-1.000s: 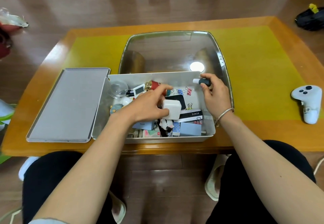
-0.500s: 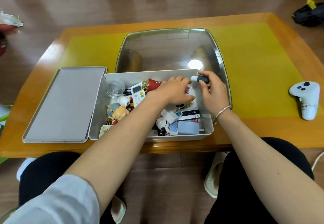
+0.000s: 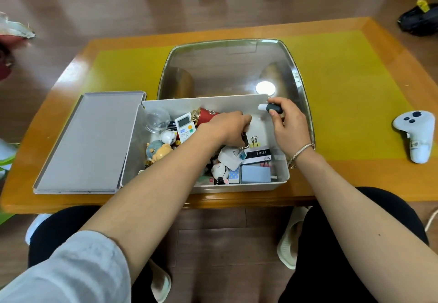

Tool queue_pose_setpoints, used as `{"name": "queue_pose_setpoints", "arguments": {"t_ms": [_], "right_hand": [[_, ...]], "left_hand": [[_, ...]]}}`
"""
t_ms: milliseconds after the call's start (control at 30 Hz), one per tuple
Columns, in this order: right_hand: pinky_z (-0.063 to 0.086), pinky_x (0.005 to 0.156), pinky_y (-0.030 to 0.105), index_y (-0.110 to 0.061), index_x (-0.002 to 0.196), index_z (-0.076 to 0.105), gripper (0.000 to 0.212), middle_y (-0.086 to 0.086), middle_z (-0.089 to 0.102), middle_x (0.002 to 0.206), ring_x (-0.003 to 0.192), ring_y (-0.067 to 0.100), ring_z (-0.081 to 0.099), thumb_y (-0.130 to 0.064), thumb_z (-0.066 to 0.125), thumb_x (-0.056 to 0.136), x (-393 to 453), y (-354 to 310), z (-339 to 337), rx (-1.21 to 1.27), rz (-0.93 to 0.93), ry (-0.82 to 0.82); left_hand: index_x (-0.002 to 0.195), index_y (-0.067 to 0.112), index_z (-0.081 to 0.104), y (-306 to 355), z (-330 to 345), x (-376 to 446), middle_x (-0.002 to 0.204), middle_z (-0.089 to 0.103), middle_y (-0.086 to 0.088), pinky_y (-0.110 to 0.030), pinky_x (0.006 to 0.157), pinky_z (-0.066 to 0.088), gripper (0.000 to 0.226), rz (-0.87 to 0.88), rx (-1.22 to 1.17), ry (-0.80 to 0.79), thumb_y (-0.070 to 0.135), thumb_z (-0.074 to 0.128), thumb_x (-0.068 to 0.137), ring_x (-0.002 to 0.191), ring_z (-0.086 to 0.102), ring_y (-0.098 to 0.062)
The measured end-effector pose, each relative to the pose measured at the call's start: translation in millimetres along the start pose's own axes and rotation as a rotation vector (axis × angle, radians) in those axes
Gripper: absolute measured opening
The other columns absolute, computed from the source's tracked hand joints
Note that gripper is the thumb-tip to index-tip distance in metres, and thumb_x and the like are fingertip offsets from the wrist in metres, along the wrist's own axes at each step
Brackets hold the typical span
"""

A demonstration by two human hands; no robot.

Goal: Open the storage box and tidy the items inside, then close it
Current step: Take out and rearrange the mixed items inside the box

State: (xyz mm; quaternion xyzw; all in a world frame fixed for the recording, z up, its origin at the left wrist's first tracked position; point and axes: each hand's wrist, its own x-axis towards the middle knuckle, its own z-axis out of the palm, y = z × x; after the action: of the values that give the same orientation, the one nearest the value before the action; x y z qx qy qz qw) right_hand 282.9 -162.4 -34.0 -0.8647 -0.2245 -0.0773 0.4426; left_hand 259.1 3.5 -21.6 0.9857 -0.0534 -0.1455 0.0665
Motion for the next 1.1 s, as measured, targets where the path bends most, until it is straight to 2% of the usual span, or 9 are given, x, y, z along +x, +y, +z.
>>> {"name": "queue_pose_setpoints", "arguments": {"t_ms": [133, 300, 433, 533, 667, 800, 900, 967, 1100], "right_hand": [[0.044, 0.098, 0.039, -0.007, 0.118, 0.058, 0.027, 0.008, 0.061, 0.118, 0.112, 0.022, 0.055, -0.004, 0.05, 0.093, 0, -1, -1, -0.004, 0.002, -0.002], [0.044, 0.1, 0.038, -0.009, 0.119, 0.057, 0.027, 0.006, 0.06, 0.12, 0.113, 0.02, 0.054, -0.006, 0.05, 0.094, -1, -2, -1, -0.006, 0.024, -0.015], [0.044, 0.099, 0.039, -0.008, 0.119, 0.057, 0.027, 0.007, 0.061, 0.12, 0.113, 0.021, 0.054, -0.006, 0.05, 0.094, -1, -2, -1, -0.005, 0.02, -0.022], [0.045, 0.099, 0.037, -0.008, 0.12, 0.057, 0.027, 0.006, 0.061, 0.119, 0.113, 0.02, 0.054, -0.006, 0.05, 0.094, -1, -2, -1, -0.009, 0.025, -0.021], [0.045, 0.099, 0.035, -0.009, 0.12, 0.058, 0.026, 0.006, 0.061, 0.119, 0.112, 0.02, 0.054, -0.007, 0.05, 0.094, 0, -1, 0, -0.012, 0.023, -0.019], [0.044, 0.098, 0.034, -0.009, 0.119, 0.058, 0.026, 0.006, 0.062, 0.118, 0.111, 0.021, 0.055, -0.006, 0.051, 0.093, 0, 0, 1, -0.015, 0.017, -0.012], [0.044, 0.097, 0.035, -0.007, 0.117, 0.059, 0.026, 0.008, 0.062, 0.117, 0.11, 0.022, 0.056, -0.004, 0.052, 0.092, 0, 0, 0, -0.009, -0.004, 0.007], [0.045, 0.096, 0.036, -0.007, 0.117, 0.059, 0.026, 0.007, 0.062, 0.117, 0.11, 0.022, 0.055, -0.004, 0.052, 0.092, 0, 0, 0, -0.008, -0.009, 0.006], [0.045, 0.096, 0.036, -0.008, 0.118, 0.059, 0.026, 0.007, 0.062, 0.117, 0.11, 0.021, 0.055, -0.005, 0.051, 0.092, 0, 0, 0, -0.022, -0.012, -0.004]], "left_hand": [[0.085, 0.018, 0.041, -10, 4, -19, 0.094, 0.055, -0.007, -0.034, 0.063, 0.033, 0.019, 0.01, -0.1, 0.184, 0.005, 0.053, 0.08, 0.088, 0.054, -0.032], [0.081, 0.021, 0.042, -22, -7, -45, 0.084, 0.053, 0.004, -0.034, 0.064, 0.039, 0.02, -0.081, -0.25, 0.299, 0.01, 0.057, 0.075, 0.081, 0.051, -0.027], [0.074, 0.021, 0.044, -43, -26, -58, 0.081, 0.057, 0.002, -0.031, 0.062, 0.038, 0.016, -0.202, -0.263, 0.216, 0.016, 0.06, 0.074, 0.08, 0.054, -0.025], [0.075, 0.02, 0.052, -56, -26, -67, 0.09, 0.058, -0.003, -0.031, 0.068, 0.039, 0.014, -0.254, -0.212, 0.071, 0.02, 0.066, 0.076, 0.087, 0.054, -0.025], [0.083, 0.024, 0.061, -53, -25, -73, 0.108, 0.051, -0.001, -0.039, 0.086, 0.033, 0.017, -0.306, 0.014, 0.097, 0.039, 0.068, 0.078, 0.103, 0.043, -0.024], [0.106, 0.016, 0.056, -24, -23, -54, 0.116, 0.052, -0.008, -0.038, 0.091, 0.037, 0.029, -0.152, -0.042, 0.259, 0.036, 0.06, 0.085, 0.112, 0.046, -0.029], [0.128, 0.015, 0.047, 1, -12, -32, 0.129, 0.05, -0.009, -0.036, 0.094, 0.037, 0.043, -0.011, -0.154, 0.128, 0.032, 0.059, 0.09, 0.118, 0.045, -0.028], [0.137, 0.017, 0.04, 7, -2, -18, 0.137, 0.046, -0.009, -0.038, 0.1, 0.037, 0.054, 0.003, -0.117, 0.011, 0.035, 0.061, 0.09, 0.125, 0.04, -0.028], [0.138, 0.021, 0.043, 4, 12, -2, 0.139, 0.042, -0.009, -0.044, 0.102, 0.037, 0.065, -0.025, -0.048, -0.1, 0.051, 0.064, 0.085, 0.128, 0.033, -0.031]]}}
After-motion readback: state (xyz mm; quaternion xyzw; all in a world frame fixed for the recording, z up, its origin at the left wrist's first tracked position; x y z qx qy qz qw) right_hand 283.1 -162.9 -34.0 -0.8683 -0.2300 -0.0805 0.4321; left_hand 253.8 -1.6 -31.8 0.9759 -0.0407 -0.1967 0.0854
